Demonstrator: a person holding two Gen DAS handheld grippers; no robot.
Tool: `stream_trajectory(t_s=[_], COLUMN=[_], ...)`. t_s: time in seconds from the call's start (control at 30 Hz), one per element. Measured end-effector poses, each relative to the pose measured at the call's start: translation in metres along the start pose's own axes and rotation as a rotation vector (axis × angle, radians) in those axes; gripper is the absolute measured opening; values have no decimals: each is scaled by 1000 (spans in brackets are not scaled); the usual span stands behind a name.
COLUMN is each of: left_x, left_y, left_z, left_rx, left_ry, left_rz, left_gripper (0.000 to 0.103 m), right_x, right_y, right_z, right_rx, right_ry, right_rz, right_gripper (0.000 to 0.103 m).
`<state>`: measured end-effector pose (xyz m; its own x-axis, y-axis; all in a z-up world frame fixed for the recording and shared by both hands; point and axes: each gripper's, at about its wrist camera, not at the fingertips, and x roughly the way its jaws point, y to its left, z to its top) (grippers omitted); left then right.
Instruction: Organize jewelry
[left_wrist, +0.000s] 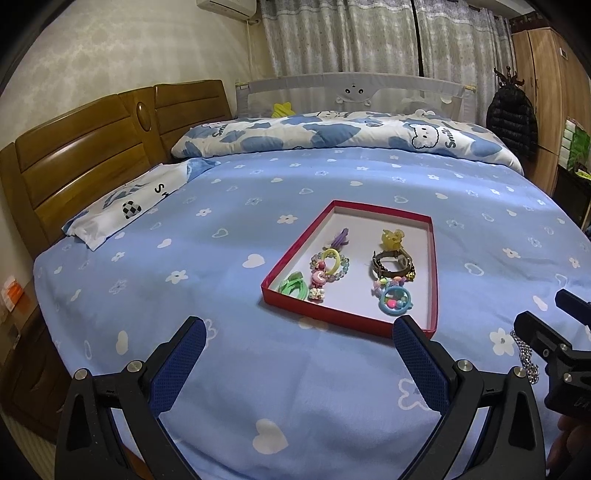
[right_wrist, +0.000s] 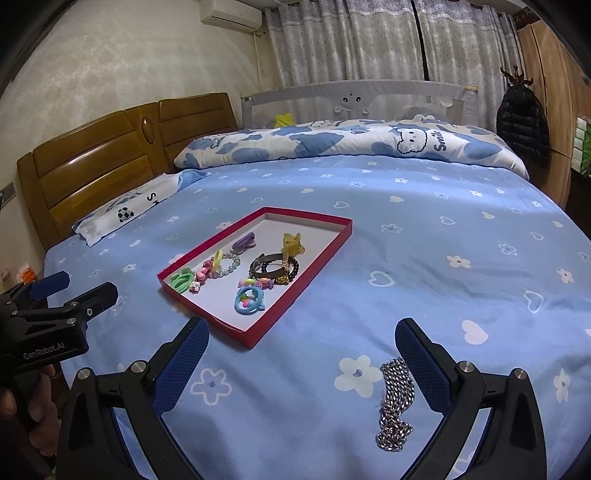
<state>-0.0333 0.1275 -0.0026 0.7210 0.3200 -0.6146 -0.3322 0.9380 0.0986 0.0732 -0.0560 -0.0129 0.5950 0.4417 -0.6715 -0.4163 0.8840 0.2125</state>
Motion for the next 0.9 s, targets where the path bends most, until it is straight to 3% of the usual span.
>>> stream_trajectory(t_s=[0.9], left_x=[7], left_y=[-7], left_z=[-1], left_rx=[-6], left_ry=[11], left_rz=[-8], left_gripper=[102], right_x=[8], right_y=[3], right_z=[2], right_rx=[-8], right_ry=[7], right_rz=[13], right_gripper=[102])
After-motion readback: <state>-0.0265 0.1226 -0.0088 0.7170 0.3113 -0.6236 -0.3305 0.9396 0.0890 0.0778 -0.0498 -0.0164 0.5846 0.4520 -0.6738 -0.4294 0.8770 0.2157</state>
